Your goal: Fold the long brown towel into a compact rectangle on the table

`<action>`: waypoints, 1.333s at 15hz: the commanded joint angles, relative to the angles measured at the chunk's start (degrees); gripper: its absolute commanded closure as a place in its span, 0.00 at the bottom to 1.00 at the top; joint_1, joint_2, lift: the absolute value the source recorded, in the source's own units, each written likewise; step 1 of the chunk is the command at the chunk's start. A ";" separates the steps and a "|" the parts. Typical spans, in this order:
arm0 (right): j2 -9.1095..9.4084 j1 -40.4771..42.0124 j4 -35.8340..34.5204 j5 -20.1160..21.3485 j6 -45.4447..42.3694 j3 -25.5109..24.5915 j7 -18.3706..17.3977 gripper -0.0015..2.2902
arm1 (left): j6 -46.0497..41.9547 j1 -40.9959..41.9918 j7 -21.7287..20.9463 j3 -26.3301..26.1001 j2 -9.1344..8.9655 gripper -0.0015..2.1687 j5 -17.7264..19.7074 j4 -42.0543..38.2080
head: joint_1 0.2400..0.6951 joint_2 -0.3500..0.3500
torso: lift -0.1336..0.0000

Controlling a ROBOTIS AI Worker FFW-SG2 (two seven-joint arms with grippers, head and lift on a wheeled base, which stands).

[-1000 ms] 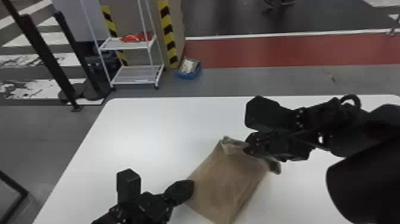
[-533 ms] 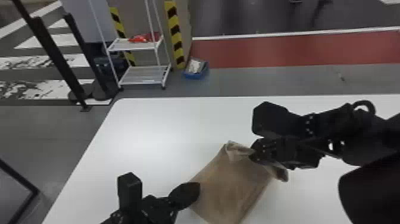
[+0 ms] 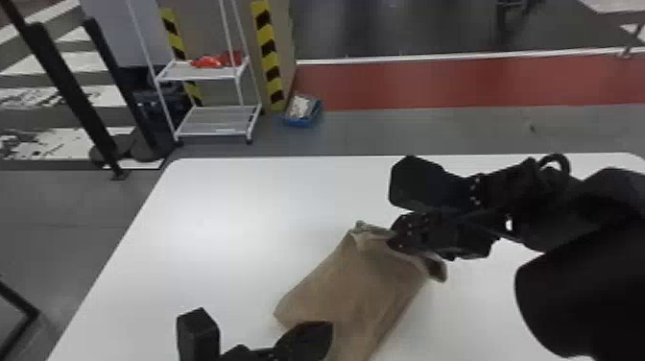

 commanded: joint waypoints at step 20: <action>3.95 -1.49 -1.13 -2.88 3.88 4.29 1.85 0.49 | -2.83 -1.90 -1.48 -4.03 -0.68 0.95 -4.06 8.10 | 1.00 0.69 | 0.07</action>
